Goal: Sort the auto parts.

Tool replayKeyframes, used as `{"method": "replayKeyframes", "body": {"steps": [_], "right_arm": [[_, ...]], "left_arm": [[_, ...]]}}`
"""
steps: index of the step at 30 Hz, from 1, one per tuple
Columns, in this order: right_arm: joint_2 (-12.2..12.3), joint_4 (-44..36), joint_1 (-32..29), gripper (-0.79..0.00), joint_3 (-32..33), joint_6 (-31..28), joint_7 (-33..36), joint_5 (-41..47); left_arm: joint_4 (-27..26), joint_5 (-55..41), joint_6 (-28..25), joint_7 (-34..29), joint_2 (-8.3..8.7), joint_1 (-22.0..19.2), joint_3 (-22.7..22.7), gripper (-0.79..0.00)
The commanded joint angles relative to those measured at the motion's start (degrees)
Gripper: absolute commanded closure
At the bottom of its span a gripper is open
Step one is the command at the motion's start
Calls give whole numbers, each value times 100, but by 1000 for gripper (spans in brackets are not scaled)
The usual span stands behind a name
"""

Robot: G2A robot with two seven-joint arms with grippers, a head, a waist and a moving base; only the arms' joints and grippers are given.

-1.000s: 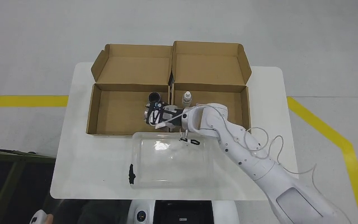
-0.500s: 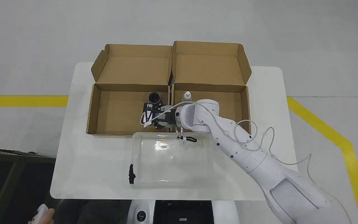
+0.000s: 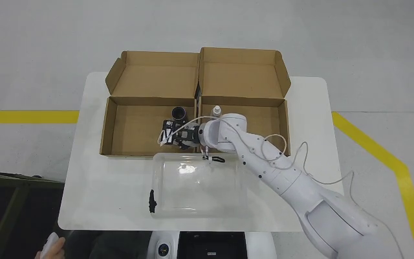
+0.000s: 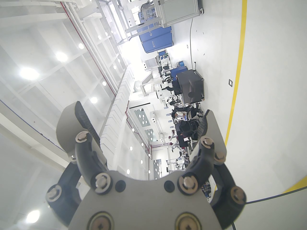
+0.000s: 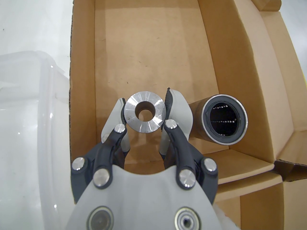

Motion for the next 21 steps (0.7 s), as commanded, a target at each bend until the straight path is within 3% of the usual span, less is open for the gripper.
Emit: {"method": "replayKeyframes", "body": {"steps": [1, 7, 17, 21], "right_arm": [[-31, 60, 27, 0, -21, 10, 14, -12], [-109, 235, 113, -6, -57, 21, 40, -99], [-194, 386, 169, -179, -58, -28, 86, -209], [-222, 426, 183, -206, -45, -66, 107, -221]], "left_arm": [[0, 0, 0, 0, 0, 0, 0, -785], [0, 0, 0, 0, 0, 0, 0, -785], [0, 0, 0, 0, 0, 0, 0, -785], [0, 0, 0, 0, 0, 0, 0, -785]]}}
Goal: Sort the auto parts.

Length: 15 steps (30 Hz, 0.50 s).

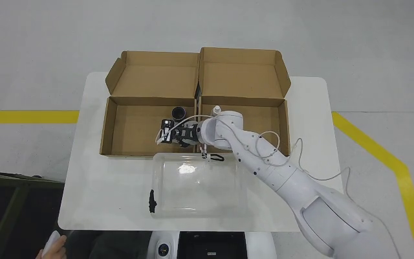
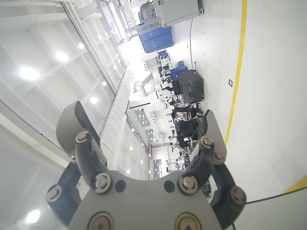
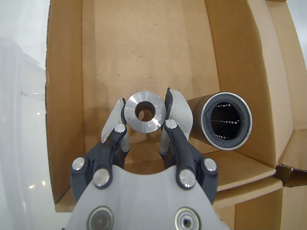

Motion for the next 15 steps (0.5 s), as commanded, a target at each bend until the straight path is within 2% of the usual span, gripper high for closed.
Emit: {"method": "replayKeyframes", "body": {"steps": [1, 3, 6, 15], "right_arm": [[-12, 18, 6, -225, 5, -14, 10, -16], [-23, 34, 7, -274, 13, -25, 17, -31], [-38, 53, 15, -302, 18, -62, 43, -72], [-41, -96, -31, -320, 128, -185, -8, -92]], "left_arm": [[0, 0, 0, 0, 0, 0, 0, -785], [0, 0, 0, 0, 0, 0, 0, -785], [0, 0, 0, 0, 0, 0, 0, -785], [0, 0, 0, 0, 0, 0, 0, -785]]}}
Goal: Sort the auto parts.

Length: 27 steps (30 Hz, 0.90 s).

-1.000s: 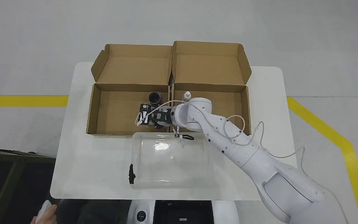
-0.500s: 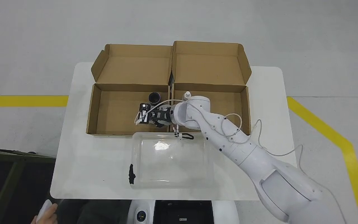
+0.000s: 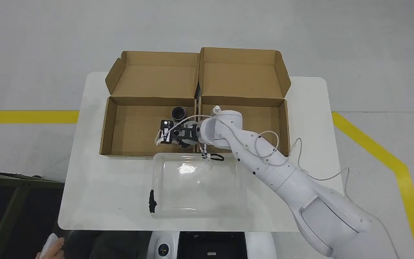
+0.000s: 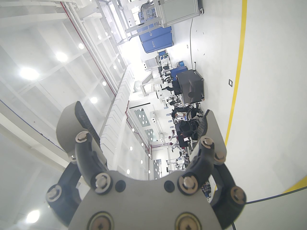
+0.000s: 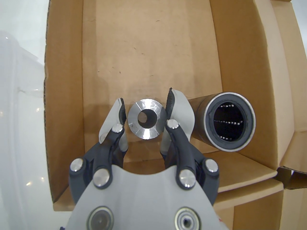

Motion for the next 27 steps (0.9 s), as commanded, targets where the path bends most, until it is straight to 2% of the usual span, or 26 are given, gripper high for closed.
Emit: {"method": "replayKeyframes", "body": {"steps": [1, 16, 27], "right_arm": [[10, -110, -24, -320, 54, -43, -32, 40], [223, -1406, -361, -342, 776, -164, -85, 187], [610, -3305, -1695, -357, 1748, -13, -207, -19]], "left_arm": [[0, 0, 0, 0, 0, 0, 0, -785], [0, 0, 0, 0, 0, 0, 0, -785], [0, 0, 0, 0, 0, 0, 0, -785]]}}
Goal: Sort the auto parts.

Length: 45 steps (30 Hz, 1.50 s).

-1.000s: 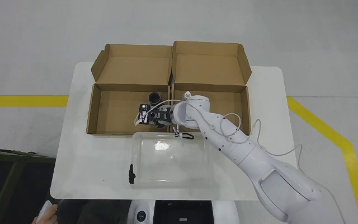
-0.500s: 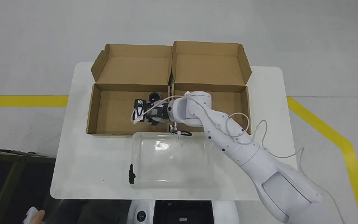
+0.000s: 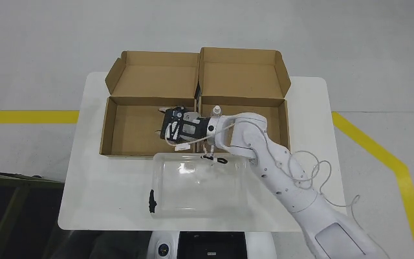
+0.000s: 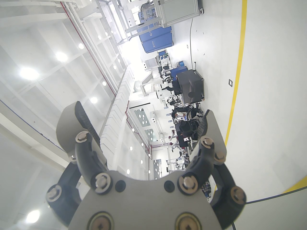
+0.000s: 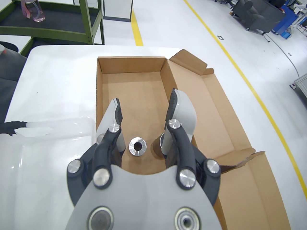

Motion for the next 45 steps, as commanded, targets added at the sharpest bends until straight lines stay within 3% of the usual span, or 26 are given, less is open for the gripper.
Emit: {"method": "replayKeyframes", "body": {"steps": [1, 15, 24, 30, 37, 41, 45], "right_arm": [[69, -329, -298, -360, 184, 0, -60, -46], [533, -1861, -2252, -366, 1580, -517, -454, -341], [821, -2384, -3671, -391, 3176, -649, -1205, -497], [937, -2483, -4359, -585, 4100, -522, -1829, -556], [1033, -2541, -5029, -690, 5005, -429, -2418, -593], [1072, -2562, -5265, -705, 5295, -447, -2666, -606], [1103, -2568, -5401, -785, 5505, -444, -2842, -572]], "left_arm": [[0, 0, 0, 0, 0, 0, 0, -785], [0, 0, 0, 0, 0, 0, 0, -785], [0, 0, 0, 0, 0, 0, 0, -785], [0, 0, 0, 0, 0, 0, 0, -785], [0, 0, 0, 0, 0, 0, 0, -785], [0, 0, 0, 0, 0, 0, 0, -785], [0, 0, 0, 0, 0, 0, 0, -785]]}}
